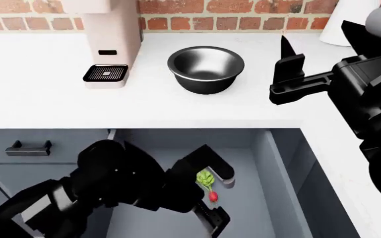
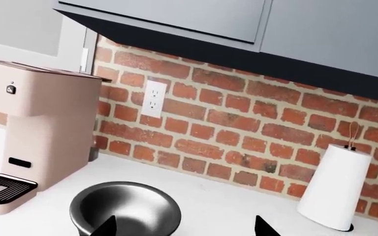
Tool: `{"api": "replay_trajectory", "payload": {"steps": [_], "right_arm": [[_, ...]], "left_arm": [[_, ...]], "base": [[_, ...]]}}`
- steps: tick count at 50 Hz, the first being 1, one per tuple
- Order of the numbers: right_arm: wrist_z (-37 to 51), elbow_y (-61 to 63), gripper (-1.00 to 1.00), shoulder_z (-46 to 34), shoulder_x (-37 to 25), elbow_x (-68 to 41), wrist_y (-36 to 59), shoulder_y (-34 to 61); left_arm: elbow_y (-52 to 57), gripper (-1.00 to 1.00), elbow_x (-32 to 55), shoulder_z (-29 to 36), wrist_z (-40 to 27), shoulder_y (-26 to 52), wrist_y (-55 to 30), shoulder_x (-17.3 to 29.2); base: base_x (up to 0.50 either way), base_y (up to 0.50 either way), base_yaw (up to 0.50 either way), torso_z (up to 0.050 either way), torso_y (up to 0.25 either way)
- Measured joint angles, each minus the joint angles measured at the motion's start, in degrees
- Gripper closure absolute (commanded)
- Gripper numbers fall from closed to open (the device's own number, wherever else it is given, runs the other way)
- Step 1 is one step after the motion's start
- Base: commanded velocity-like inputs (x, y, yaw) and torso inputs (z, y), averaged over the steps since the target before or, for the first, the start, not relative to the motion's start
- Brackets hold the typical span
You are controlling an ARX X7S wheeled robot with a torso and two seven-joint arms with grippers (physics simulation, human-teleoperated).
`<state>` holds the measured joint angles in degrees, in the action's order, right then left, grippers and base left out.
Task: Place the bar in the bowl and close the drawer.
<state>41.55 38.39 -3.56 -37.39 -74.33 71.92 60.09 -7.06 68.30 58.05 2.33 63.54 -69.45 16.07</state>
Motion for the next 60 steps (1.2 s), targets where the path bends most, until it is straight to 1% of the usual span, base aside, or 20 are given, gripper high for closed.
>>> {"api": "replay_trajectory", "payload": {"steps": [36,60], "right_arm": [[-0.77,-0.02,-1.0,-0.37,-1.12,0.73,-2.38,-2.11],[-0.72,0.12,-1.0,-0.71,-1.68,0.68,-3.39,-2.9]], "left_arm": [[-9.7,-1.0,-6.43,6.81,5.2,-3.79,6.49,-4.94],[-13.91,-1.0,-9.01,10.17,6.9,-6.9,9.53,-6.79]], "base": [[0.0,0.0,0.0,0.0,0.0],[0.0,0.0,0.0,0.0,0.0]]}}
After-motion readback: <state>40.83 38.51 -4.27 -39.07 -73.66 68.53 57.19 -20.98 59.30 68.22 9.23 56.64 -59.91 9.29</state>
